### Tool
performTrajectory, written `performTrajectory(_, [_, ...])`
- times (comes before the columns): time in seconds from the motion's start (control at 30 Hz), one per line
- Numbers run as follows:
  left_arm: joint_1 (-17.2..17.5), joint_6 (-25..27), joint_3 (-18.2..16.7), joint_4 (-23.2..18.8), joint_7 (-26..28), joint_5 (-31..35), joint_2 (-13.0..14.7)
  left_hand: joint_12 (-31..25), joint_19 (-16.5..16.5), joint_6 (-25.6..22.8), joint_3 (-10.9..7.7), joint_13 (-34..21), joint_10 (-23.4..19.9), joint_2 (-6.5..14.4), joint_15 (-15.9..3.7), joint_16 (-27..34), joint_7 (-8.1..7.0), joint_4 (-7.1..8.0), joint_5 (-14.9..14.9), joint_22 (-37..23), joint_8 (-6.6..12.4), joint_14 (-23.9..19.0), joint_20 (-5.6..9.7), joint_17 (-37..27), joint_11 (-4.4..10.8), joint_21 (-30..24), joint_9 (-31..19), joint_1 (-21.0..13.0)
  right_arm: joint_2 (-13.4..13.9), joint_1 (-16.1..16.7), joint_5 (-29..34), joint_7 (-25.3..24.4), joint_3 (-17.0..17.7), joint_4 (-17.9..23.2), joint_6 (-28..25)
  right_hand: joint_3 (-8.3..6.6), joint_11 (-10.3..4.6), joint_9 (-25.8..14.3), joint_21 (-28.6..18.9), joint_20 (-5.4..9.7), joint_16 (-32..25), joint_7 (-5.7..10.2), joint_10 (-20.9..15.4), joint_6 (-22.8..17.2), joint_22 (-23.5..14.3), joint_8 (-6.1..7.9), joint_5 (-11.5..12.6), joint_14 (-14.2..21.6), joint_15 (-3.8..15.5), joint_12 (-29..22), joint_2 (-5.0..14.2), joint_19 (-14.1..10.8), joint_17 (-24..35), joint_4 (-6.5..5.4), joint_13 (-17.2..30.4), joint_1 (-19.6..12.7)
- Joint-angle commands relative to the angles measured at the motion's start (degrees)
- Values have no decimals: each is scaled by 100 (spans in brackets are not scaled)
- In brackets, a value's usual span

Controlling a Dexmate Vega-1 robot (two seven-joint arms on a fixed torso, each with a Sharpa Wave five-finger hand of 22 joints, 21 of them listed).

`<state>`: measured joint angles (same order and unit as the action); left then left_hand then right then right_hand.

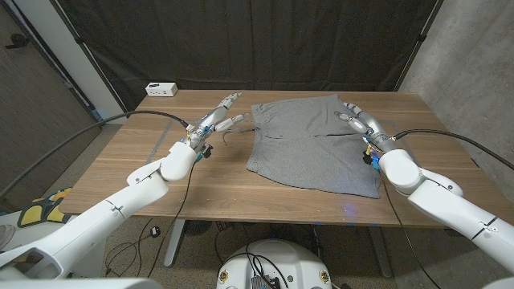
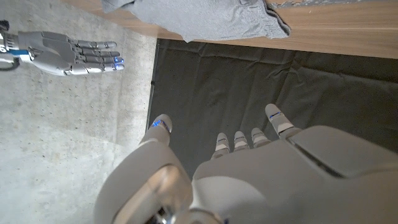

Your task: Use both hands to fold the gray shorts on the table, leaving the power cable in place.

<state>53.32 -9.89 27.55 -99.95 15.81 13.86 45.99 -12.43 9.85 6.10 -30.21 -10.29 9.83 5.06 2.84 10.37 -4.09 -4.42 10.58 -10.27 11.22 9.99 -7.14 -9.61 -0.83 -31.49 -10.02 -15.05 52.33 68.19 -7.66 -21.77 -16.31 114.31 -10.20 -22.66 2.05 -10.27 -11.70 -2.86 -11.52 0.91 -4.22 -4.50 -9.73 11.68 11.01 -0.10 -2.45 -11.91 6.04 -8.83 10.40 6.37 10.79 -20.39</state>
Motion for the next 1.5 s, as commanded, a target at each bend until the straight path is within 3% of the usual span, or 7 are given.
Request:
performTrajectory(0.03, [245, 364, -5, -590, -104, 579, 300, 25, 765, -32, -11, -23, 203, 3, -25, -22, -36, -50, -20, -30, 4, 754, 30, -17, 13, 30, -8, -70, 311, 576, 326, -213, 239, 689, -712, -16, -4, -21, -23, 6, -55, 11, -73, -64, -23, 23, -14, 69, -12, -52, -9, -71, 5, 44, 22, -93])
performTrajectory(0.7, [753, 913, -107, -1441, -244, 1321, 700, 7, 637, -352, -10, -27, 99, -37, 24, 13, -19, -234, -35, -30, 68, 709, 8, -18, 46, 61, -18, -229, 589, 1476, 865, -433, 530, 1632, -1785, -66, -37, -23, -27, -33, -64, 68, -282, -374, -19, 81, -59, 234, 32, -78, -26, -186, 1, 207, 22, -292])
performTrajectory(0.93, [970, 1119, -177, -1724, -270, 1583, 859, -5, 541, -538, -17, -28, 35, -61, 36, 21, -10, -329, -35, -29, 112, 675, -23, -18, 46, 64, -21, -329, 538, 1757, 1104, -633, 567, 1924, -2232, -95, -52, -24, -30, -17, -61, 52, -387, -546, -18, 117, -66, 286, 60, -93, -24, -241, -1, 261, 21, -388])
performTrajectory(1.4, [1303, 1501, -278, -2138, -390, 2109, 1130, -41, 269, -953, -58, -25, -210, -155, -89, 36, -20, -559, -28, -13, 176, 511, 146, -15, 159, 107, -28, -762, 435, 2054, 1591, -893, 389, 2326, -3046, -169, -92, -25, -54, -23, -86, 54, -666, -872, -15, 154, -73, 522, 87, -124, -55, -444, -7, 361, 19, -667])
performTrajectory(1.5, [1333, 1591, -267, -2185, -418, 2257, 1159, -52, 199, -1057, -67, -25, -280, -181, -51, 47, 39, -578, -23, -11, 192, 443, 106, -14, 163, 118, -29, -884, 453, 2045, 1741, -934, 282, 2400, -3265, -181, -112, -25, -50, -50, -79, 47, -754, -914, -15, 155, -70, 539, 113, -143, -69, -461, -7, 374, 18, -724])
